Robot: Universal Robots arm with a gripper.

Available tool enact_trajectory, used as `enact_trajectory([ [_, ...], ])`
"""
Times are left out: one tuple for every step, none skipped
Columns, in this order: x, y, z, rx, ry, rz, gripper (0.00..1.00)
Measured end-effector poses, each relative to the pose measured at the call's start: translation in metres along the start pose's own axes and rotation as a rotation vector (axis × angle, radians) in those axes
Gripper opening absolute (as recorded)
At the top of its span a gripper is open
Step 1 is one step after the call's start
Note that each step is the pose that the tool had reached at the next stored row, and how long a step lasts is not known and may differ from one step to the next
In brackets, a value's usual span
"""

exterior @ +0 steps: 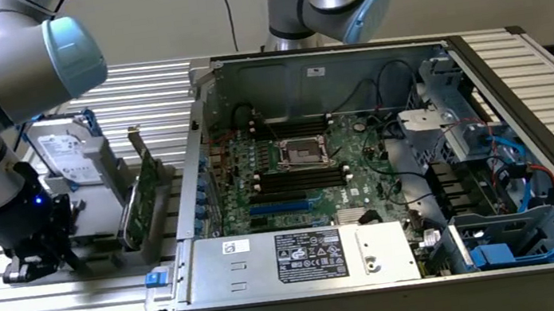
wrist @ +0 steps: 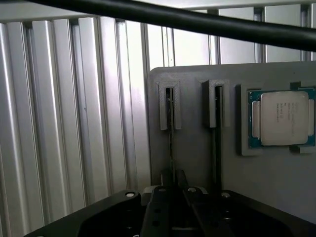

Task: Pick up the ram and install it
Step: 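Pick up the ram and move it above insertion slot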

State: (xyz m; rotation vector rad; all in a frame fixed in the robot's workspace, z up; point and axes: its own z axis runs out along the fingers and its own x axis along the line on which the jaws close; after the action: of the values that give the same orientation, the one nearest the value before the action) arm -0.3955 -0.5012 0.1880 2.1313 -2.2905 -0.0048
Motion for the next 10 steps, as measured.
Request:
enact_trajectory([
  [0.000,0.0000,0.0000,0.0001,-0.0001,0.000,0.15],
  [0.000,0.0000,0.0000,0.0002,-0.0001,0.000,0.15],
  [0.000,0.0000,-0.0001,0.0004,-0.0003,0.000,0.15],
  [0.000,-0.0001,-0.0005,0.0008,-0.0007,0.000,0.15],
  [0.000,-0.0001,-0.0013,0.0010,-0.0009,0.000,0.15],
  [0.000,0.0000,-0.0033,0.0005,-0.0005,0.000,0.15],
  [0.000,0.0001,-0.0063,0.0002,-0.0002,0.000,0.15],
  [0.000,0.0001,-0.0096,0.0003,-0.0002,0.000,0.15],
  [0.000,0.0001,-0.0141,0.0002,-0.0001,0.000,0.15],
  [0.000,0.0002,-0.0186,0.0001,-0.0001,0.000,0.15],
])
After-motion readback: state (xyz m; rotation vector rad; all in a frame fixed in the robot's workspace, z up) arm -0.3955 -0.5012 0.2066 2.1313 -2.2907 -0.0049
